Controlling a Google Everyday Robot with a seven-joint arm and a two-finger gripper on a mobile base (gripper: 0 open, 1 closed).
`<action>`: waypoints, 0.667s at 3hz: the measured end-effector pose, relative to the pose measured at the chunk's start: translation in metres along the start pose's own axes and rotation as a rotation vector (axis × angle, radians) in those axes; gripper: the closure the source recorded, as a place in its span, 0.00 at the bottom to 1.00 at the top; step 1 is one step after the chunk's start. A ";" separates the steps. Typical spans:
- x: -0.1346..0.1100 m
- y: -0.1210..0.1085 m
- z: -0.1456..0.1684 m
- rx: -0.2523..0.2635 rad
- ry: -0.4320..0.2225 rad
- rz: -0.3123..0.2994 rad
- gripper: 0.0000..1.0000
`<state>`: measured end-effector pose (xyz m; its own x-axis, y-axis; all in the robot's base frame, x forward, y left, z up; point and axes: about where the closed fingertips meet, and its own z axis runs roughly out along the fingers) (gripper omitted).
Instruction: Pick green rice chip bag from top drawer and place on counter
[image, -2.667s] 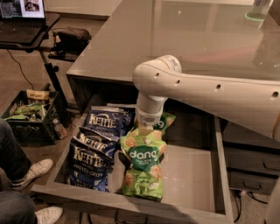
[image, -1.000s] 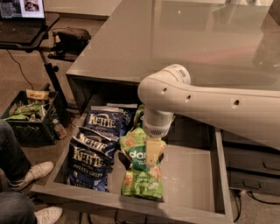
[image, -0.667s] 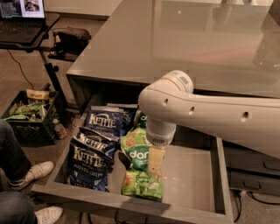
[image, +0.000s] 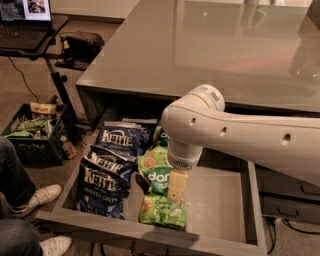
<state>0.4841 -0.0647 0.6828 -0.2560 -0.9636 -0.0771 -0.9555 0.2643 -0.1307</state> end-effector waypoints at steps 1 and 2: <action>-0.010 0.002 -0.002 0.080 -0.021 0.016 0.00; -0.015 0.004 -0.002 0.110 -0.033 0.138 0.00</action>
Offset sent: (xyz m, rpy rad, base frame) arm 0.0001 0.0224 0.0005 0.0564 -0.1326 -0.2993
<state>0.4842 -0.0494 0.6853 -0.3771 -0.9164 -0.1344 -0.8894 0.3988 -0.2235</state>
